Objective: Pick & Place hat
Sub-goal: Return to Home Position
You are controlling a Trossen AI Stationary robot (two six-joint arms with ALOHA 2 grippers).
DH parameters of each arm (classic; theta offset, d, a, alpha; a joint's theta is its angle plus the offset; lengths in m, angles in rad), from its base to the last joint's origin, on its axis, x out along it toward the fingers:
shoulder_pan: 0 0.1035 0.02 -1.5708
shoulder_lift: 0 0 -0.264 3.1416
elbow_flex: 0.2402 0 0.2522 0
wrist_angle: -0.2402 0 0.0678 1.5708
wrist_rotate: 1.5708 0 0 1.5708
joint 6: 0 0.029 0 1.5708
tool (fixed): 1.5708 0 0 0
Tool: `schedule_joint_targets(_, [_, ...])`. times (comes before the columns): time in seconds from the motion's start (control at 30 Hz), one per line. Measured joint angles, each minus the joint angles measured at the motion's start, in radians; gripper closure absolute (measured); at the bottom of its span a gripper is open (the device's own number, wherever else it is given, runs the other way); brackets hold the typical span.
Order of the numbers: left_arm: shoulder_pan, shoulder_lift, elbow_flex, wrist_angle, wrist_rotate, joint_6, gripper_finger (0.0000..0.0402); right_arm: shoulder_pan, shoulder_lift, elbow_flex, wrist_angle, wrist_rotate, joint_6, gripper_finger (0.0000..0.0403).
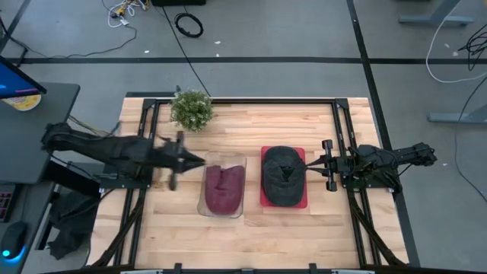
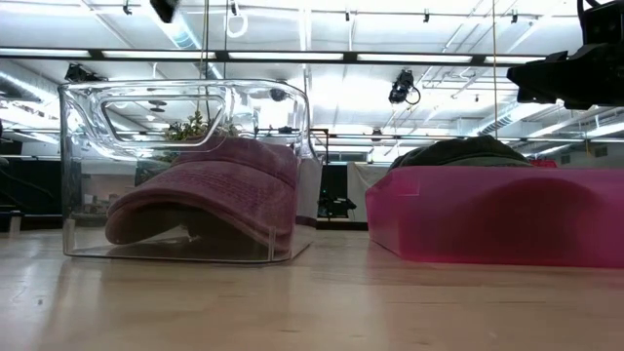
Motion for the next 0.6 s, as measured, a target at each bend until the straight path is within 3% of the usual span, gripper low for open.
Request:
schedule_joint_targets(0.27, [-0.091, -0.42, -0.238, 0.11, 0.0, 0.055, 0.0358, 0.0, 0.0, 0.0, 0.0, 0.0, 0.0, 0.0364])
schedule_joint_targets(0.6, [-0.129, -0.726, -0.329, 0.018, 0.0, 0.101, 0.0358, 0.0, 0.0, 0.0, 0.0, 0.0, 0.0, 0.0364])
